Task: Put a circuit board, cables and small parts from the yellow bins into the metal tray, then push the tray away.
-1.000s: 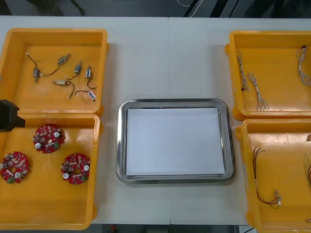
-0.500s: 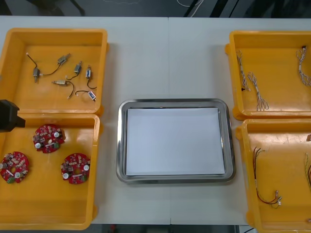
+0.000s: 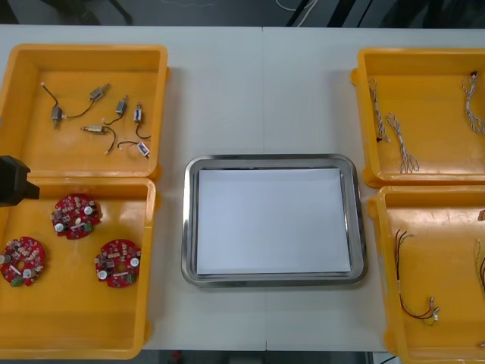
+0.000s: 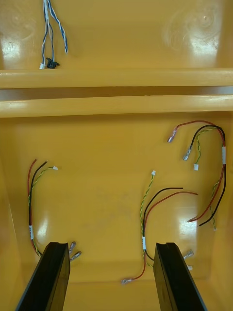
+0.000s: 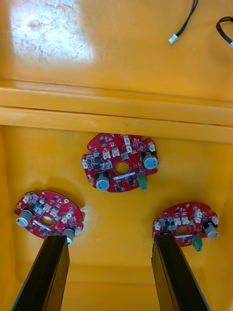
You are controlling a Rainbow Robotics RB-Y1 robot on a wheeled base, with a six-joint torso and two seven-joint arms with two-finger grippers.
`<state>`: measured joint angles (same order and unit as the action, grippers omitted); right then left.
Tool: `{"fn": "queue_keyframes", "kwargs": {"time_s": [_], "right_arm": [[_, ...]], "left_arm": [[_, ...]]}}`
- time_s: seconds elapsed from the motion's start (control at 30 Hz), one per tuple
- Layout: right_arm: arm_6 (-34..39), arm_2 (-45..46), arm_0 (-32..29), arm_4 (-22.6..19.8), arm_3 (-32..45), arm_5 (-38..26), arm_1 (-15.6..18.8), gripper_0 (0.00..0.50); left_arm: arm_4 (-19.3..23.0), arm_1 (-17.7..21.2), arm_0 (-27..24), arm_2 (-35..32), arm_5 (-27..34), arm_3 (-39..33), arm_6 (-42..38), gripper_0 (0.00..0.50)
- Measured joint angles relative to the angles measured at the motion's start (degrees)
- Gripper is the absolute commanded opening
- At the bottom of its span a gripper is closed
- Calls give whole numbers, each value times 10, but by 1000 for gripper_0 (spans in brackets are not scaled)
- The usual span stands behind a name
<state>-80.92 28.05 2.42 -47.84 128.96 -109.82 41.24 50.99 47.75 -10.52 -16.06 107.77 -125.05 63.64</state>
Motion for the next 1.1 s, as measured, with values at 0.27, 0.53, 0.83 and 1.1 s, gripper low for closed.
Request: {"fn": "queue_keyframes", "kwargs": {"time_s": [0.27, 0.53, 0.83, 1.1], "right_arm": [[0, 0, 0, 0, 0, 0, 0, 500], [0, 0, 0, 0, 0, 0, 0, 500], [0, 0, 0, 0, 0, 0, 0, 500], [0, 0, 0, 0, 0, 0, 0, 500]], "left_arm": [[0, 0, 0, 0, 0, 0, 0, 500], [0, 0, 0, 0, 0, 0, 0, 500], [0, 0, 0, 0, 0, 0, 0, 500], [0, 0, 0, 0, 0, 0, 0, 500]]}}
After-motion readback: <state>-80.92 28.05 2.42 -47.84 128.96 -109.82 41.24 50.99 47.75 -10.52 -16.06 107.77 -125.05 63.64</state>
